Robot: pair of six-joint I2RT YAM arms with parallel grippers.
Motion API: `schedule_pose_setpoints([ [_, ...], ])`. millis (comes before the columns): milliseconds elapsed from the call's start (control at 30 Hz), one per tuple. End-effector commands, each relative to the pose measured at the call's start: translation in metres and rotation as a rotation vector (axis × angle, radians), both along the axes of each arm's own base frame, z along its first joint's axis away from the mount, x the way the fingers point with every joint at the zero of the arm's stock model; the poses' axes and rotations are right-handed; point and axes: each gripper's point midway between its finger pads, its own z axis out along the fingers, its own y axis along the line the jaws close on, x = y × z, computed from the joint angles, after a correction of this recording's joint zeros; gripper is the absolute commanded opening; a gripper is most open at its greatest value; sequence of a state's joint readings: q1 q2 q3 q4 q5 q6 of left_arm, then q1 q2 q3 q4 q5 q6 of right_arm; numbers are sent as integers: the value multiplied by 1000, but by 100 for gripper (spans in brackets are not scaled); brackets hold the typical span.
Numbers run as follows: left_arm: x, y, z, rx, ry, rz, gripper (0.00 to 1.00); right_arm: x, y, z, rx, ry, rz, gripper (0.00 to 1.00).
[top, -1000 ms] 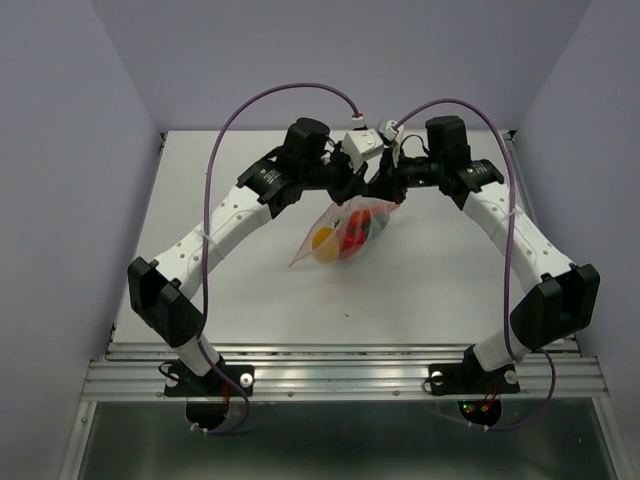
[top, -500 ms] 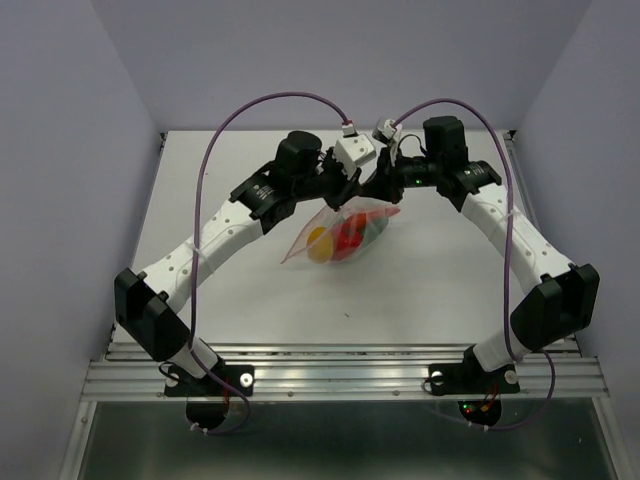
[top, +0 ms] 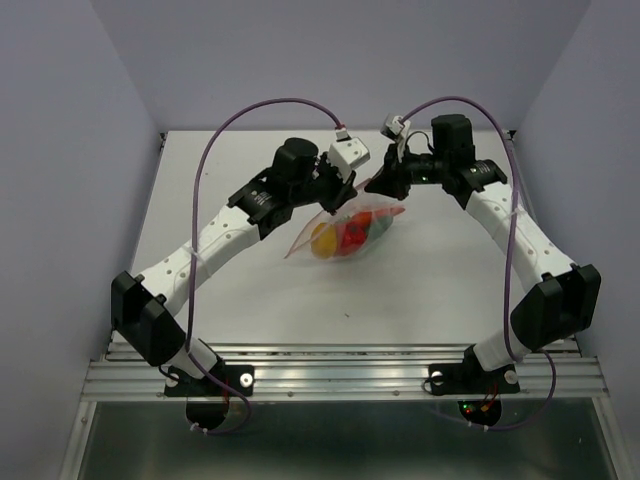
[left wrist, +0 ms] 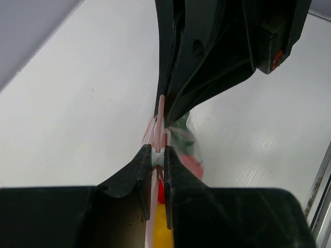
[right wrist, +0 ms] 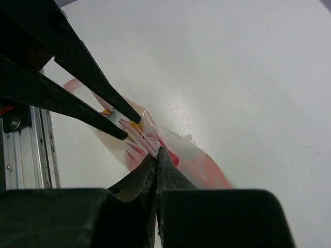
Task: Place the food in the zip-top bag and seal the zipper
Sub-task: Zip the zipper food storage bag at the center of the board.
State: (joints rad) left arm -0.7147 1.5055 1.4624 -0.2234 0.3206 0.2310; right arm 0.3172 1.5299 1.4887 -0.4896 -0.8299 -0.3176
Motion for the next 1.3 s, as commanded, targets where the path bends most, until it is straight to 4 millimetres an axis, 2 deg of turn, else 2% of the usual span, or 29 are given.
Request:
schedule_pose_setpoints([
  [0,-20,48,-53,156,181,106,0,41,-36,51,18,-218,-163,1],
  [200,-28,59,-55,145,205,147,0,59,-53,54,-2,-240,-239,1],
  [533,-48,78,-81,149,297,226,0,90,-78,65,8,-278,-361,1],
  [867,-56,105,-92,162,336,367,0,99,-92,74,20,-297,-438,1],
  [1033,-60,117,-89,146,340,431,0,102,-100,78,24,-299,-472,1],
  [1167,-58,117,-75,87,324,461,0,103,-107,83,41,-298,-491,1],
  [1267,-50,134,-65,99,310,584,0,100,-107,88,48,-304,-493,1],
])
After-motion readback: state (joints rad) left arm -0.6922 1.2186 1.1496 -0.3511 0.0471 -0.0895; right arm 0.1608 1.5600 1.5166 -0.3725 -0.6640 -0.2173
